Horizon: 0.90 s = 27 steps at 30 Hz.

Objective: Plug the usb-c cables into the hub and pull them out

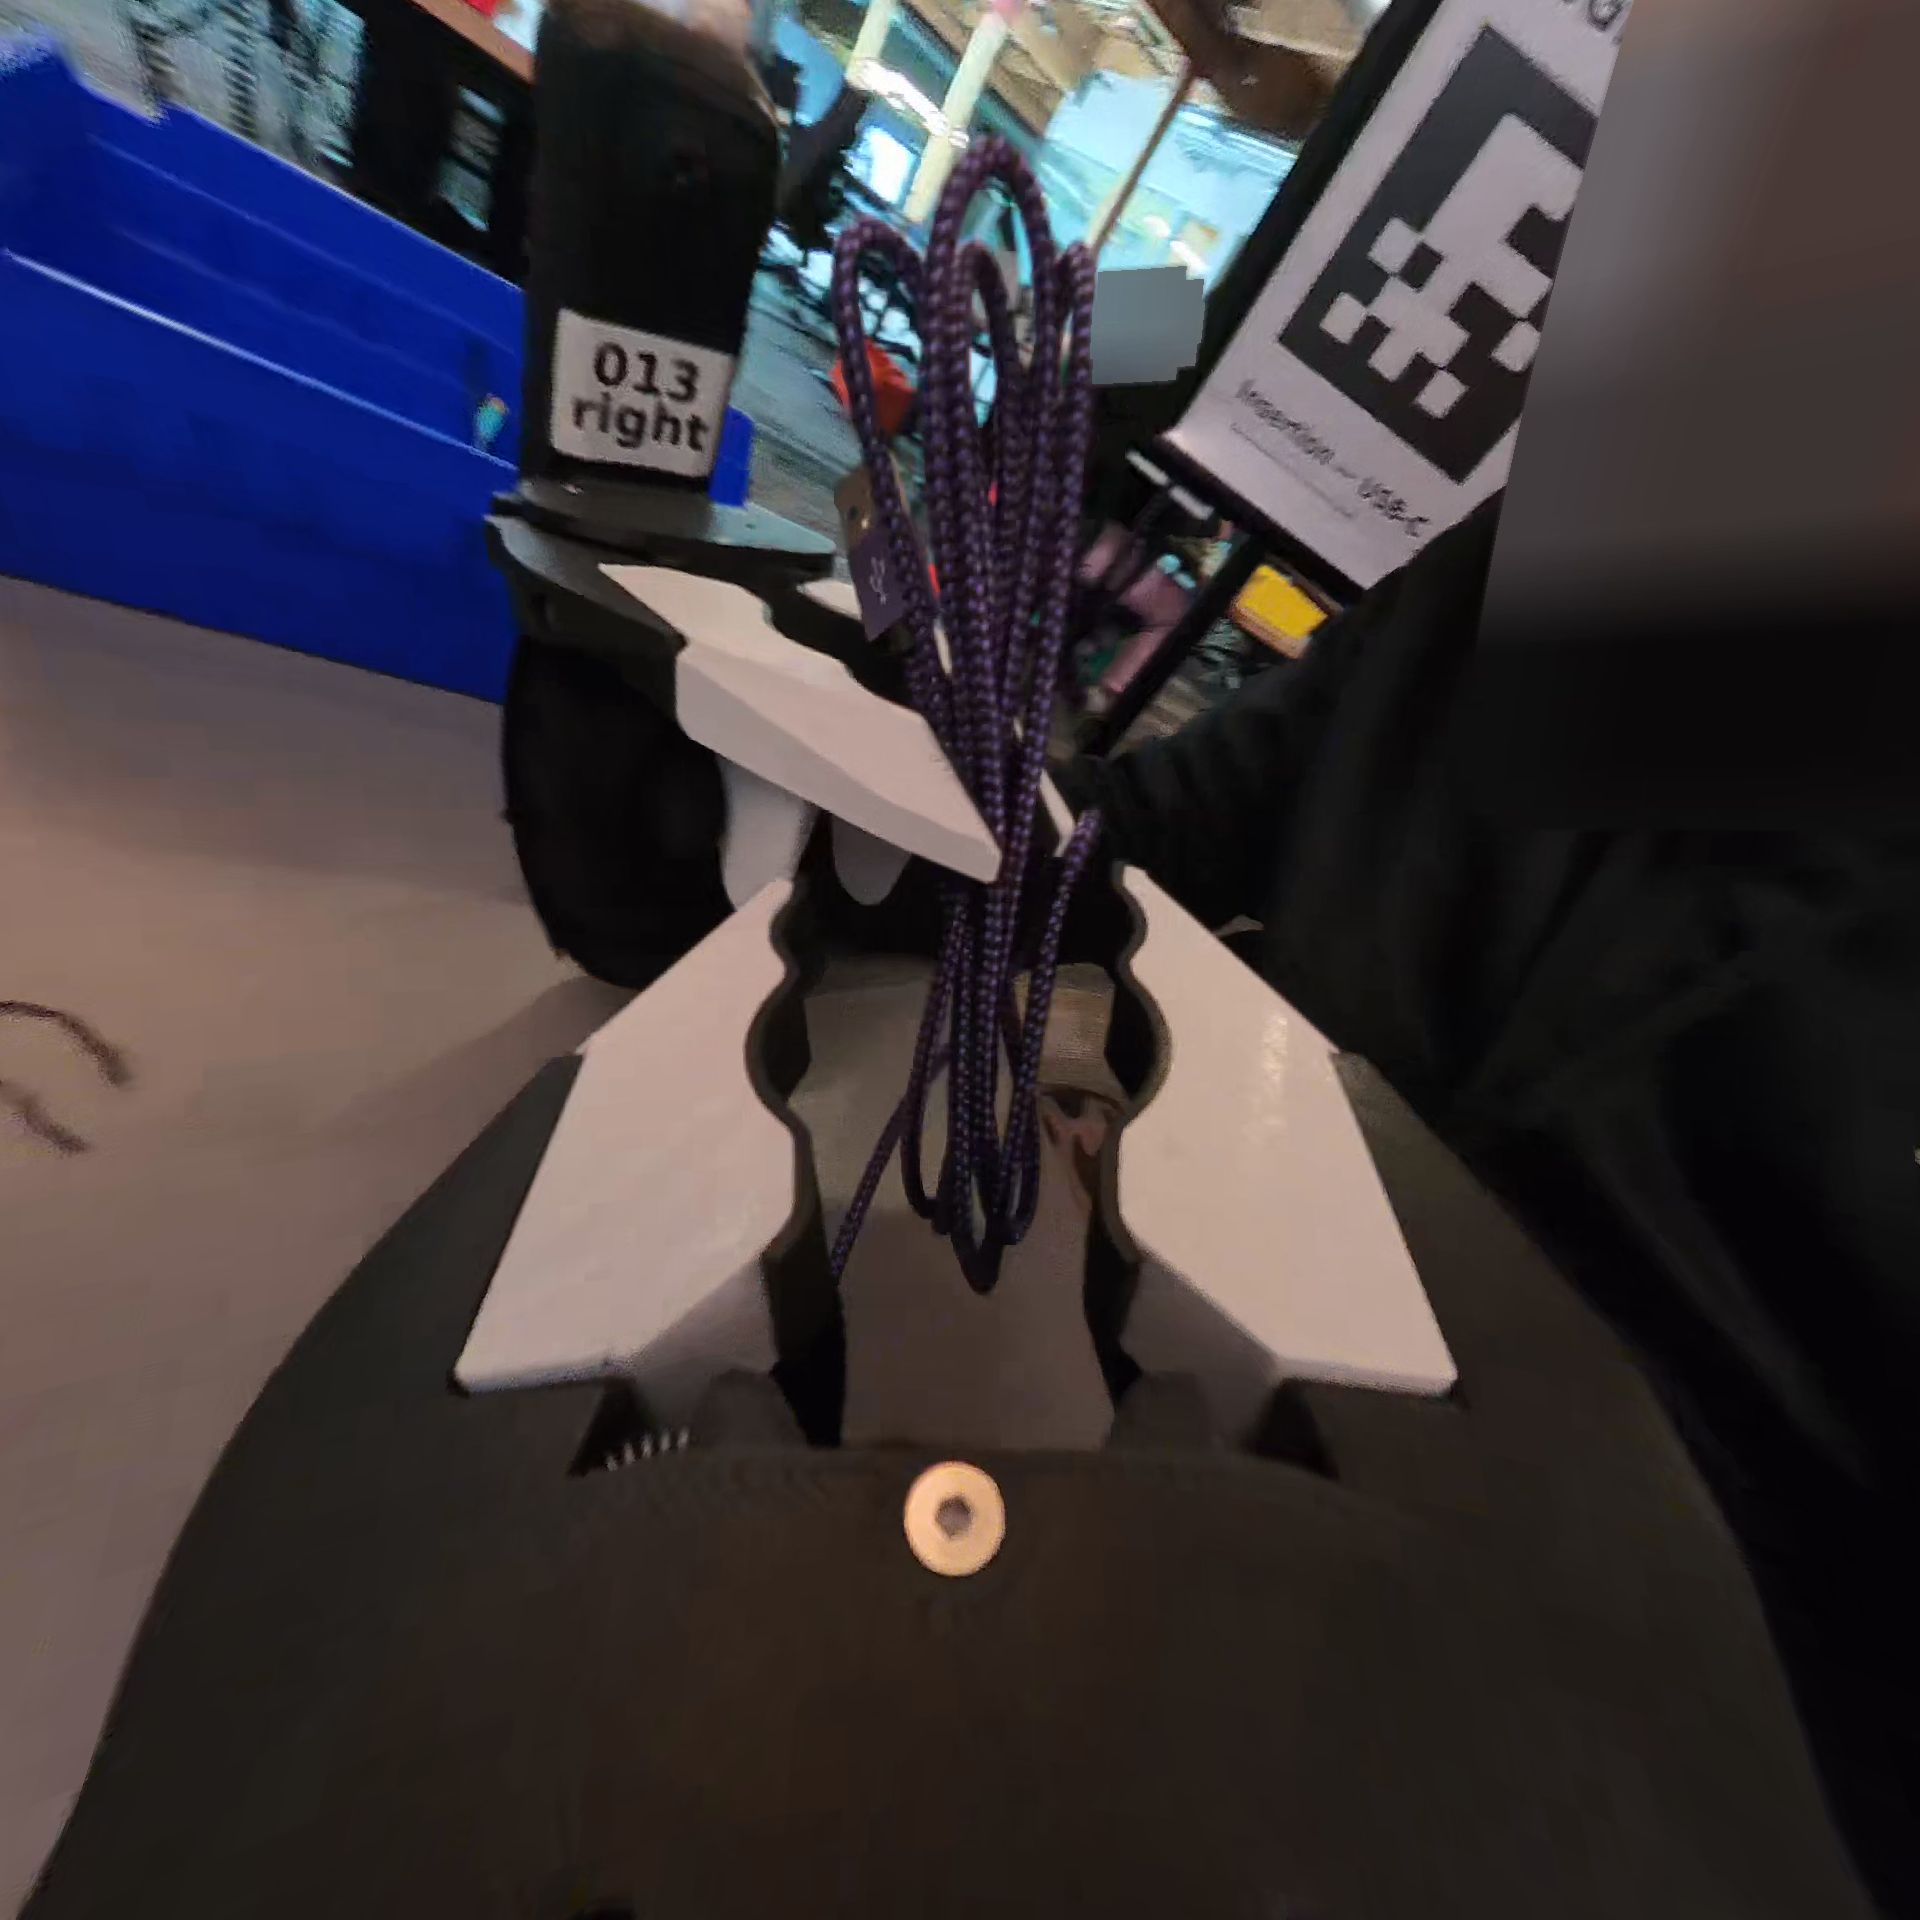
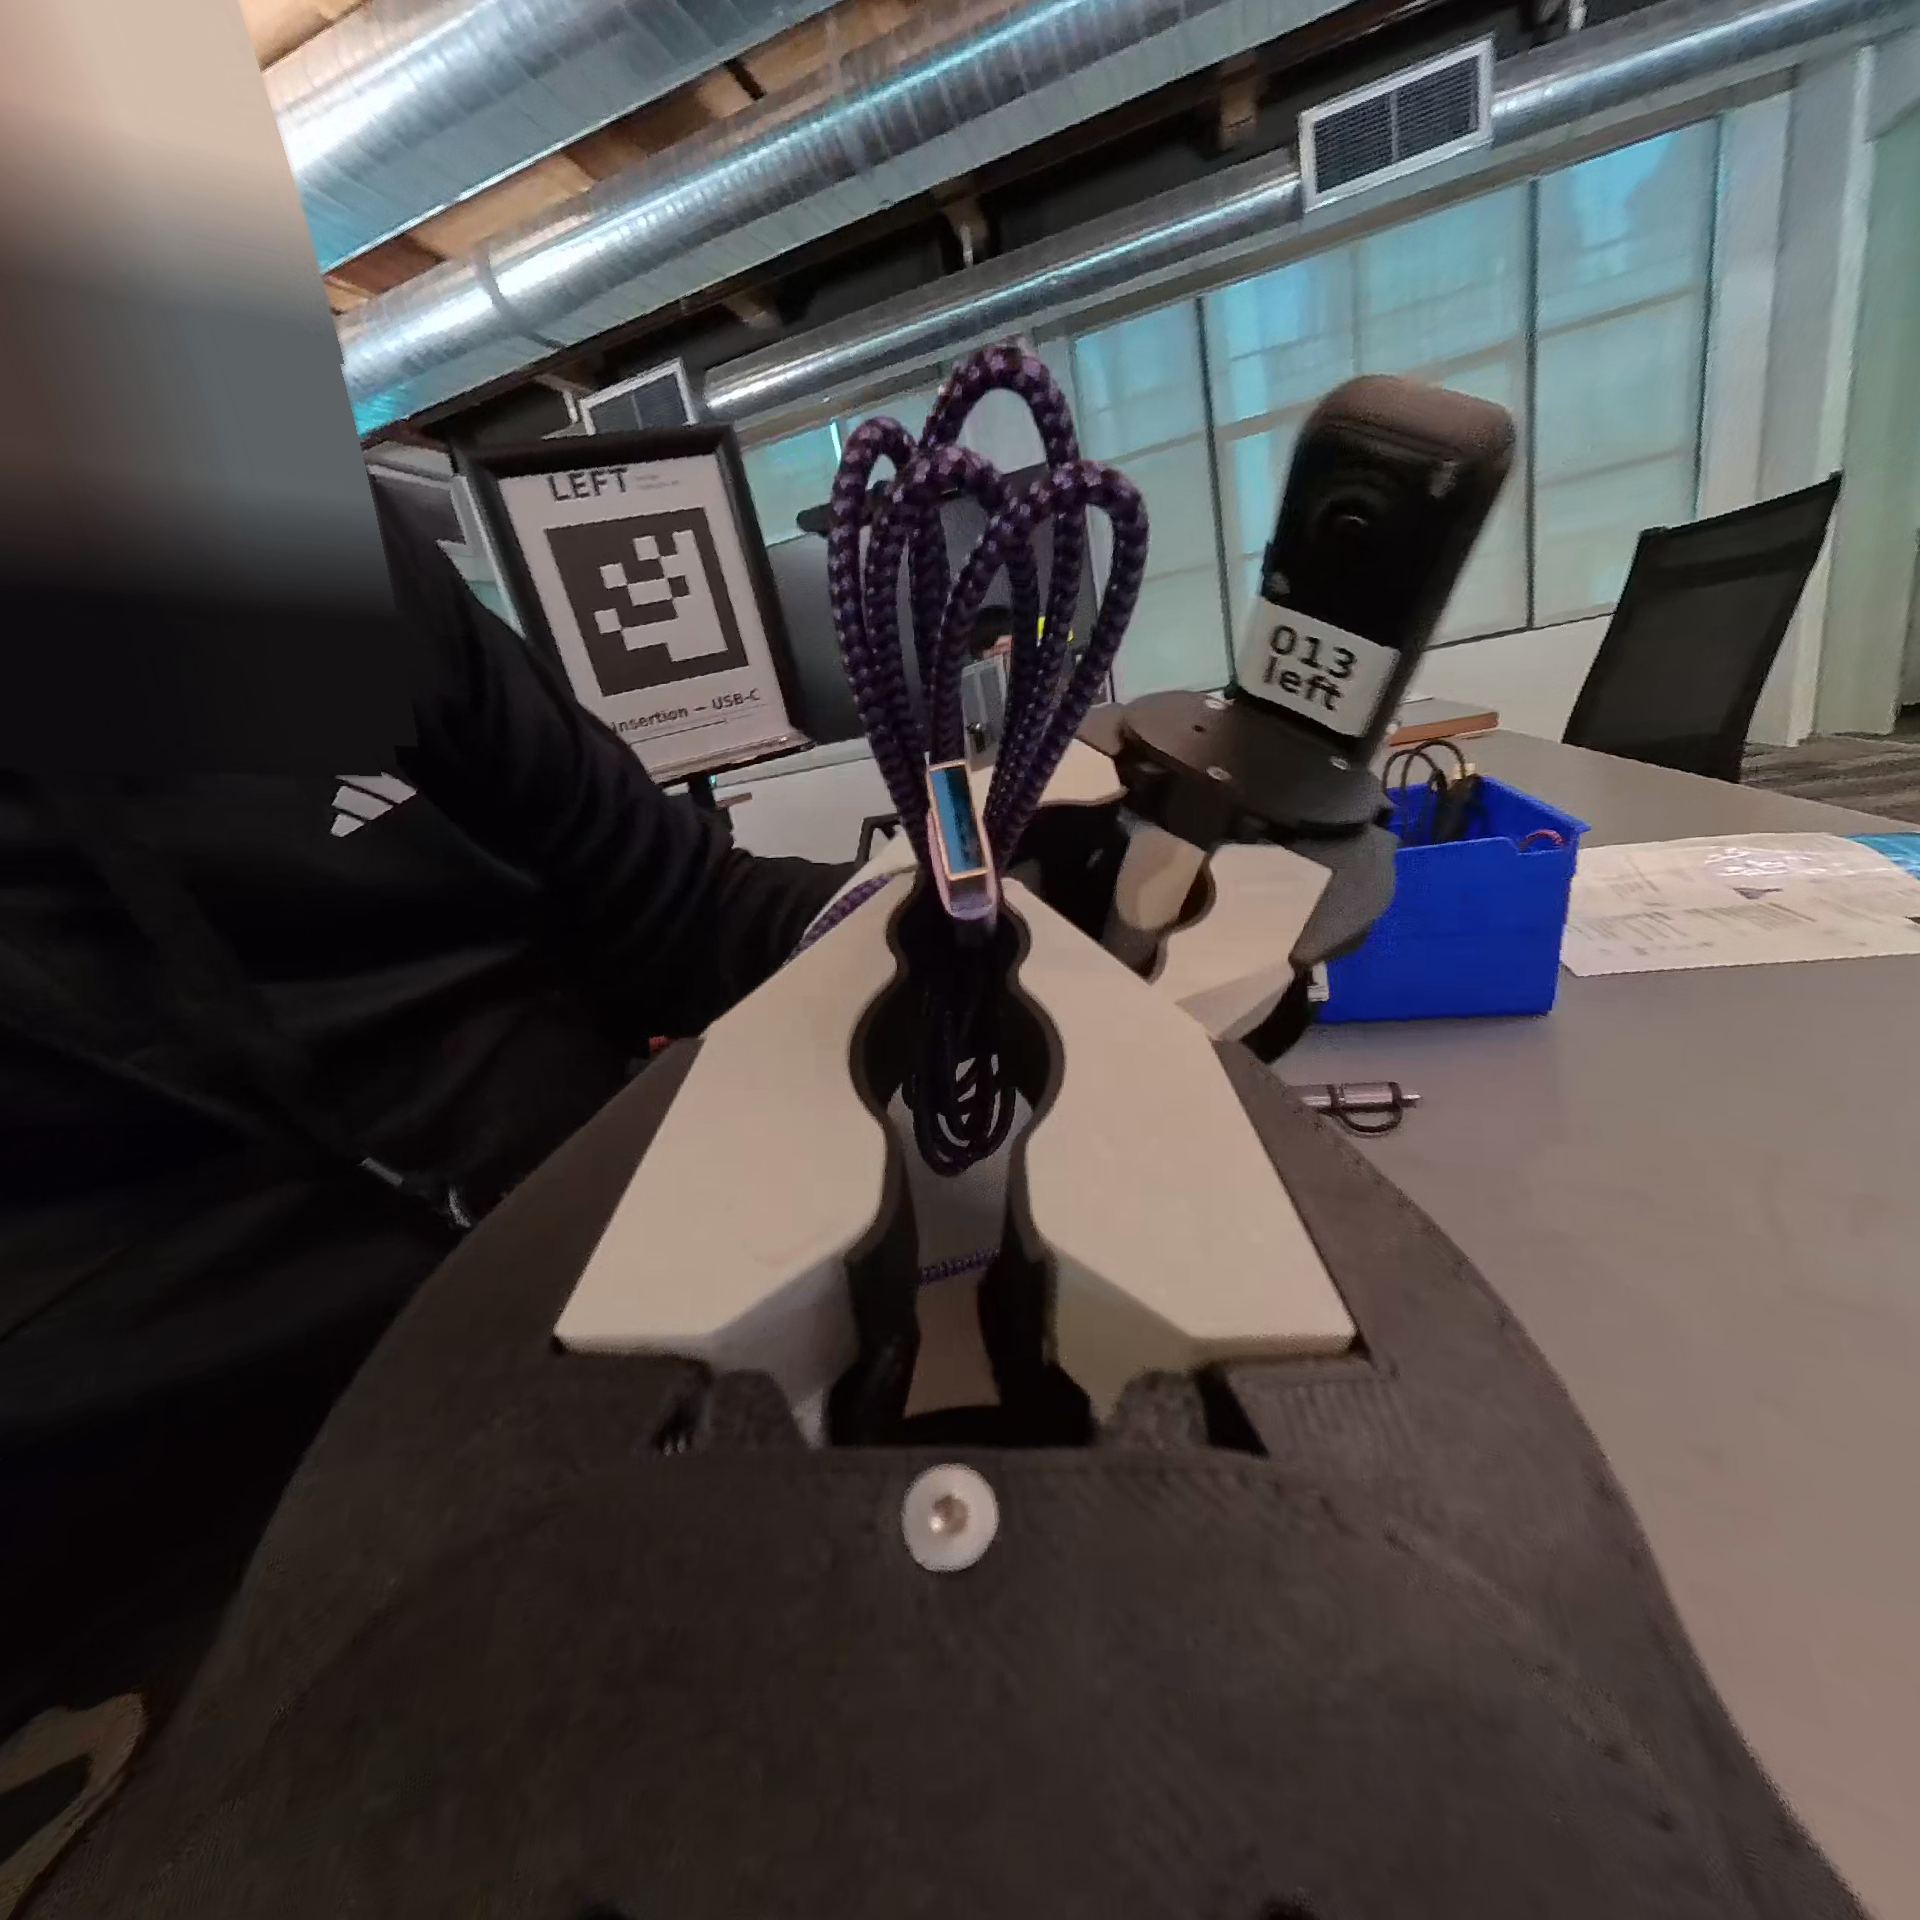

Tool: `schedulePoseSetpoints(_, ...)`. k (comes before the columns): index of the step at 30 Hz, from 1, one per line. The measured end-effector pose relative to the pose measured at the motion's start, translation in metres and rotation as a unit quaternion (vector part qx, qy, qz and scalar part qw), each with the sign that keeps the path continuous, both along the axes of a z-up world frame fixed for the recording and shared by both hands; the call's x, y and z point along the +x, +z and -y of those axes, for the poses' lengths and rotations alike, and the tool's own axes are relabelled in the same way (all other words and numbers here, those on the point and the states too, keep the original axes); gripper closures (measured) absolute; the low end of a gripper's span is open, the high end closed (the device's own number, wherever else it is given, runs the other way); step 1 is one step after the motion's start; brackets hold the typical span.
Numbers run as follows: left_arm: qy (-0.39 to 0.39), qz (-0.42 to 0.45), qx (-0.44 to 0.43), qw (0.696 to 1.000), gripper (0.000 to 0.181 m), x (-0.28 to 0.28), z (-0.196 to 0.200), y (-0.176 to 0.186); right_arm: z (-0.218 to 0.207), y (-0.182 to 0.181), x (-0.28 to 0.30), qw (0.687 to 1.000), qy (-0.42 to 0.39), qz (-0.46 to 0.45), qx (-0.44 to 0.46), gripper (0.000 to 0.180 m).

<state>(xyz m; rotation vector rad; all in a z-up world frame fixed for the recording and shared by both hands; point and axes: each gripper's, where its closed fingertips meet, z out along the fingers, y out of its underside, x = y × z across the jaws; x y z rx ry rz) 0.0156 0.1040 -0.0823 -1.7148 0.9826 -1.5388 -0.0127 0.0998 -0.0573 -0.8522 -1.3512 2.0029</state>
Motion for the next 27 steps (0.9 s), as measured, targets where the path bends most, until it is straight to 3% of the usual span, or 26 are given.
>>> schedulePoseSetpoints(2, 0.019, -0.028, 0.007, 0.999, 0.115, -0.005, -0.003, -0.002, -0.003, 0.0, -0.001, 1.0, -0.005, -0.001, -0.006, 0.173)
schedulePoseSetpoints(5, 0.043, -0.063, 0.014, 0.997, 0.121, -0.01, -0.005, -0.006, -0.006, 0.0, -0.001, 1.0, -0.015, 0.0, -0.007, 0.174)
schedulePoseSetpoints(10, 0.095, -0.1, 0.065, 0.988, 0.169, -0.015, -0.009, -0.005, -0.014, 0.0, -0.001, 0.999, -0.028, 0.003, -0.015, 0.174)
schedulePoseSetpoints(27, 0.173, -0.031, 0.142, 0.974, 0.18, -0.036, -0.014, 0.023, -0.026, 0.007, 0.005, 0.998, -0.056, -0.01, -0.024, 0.176)
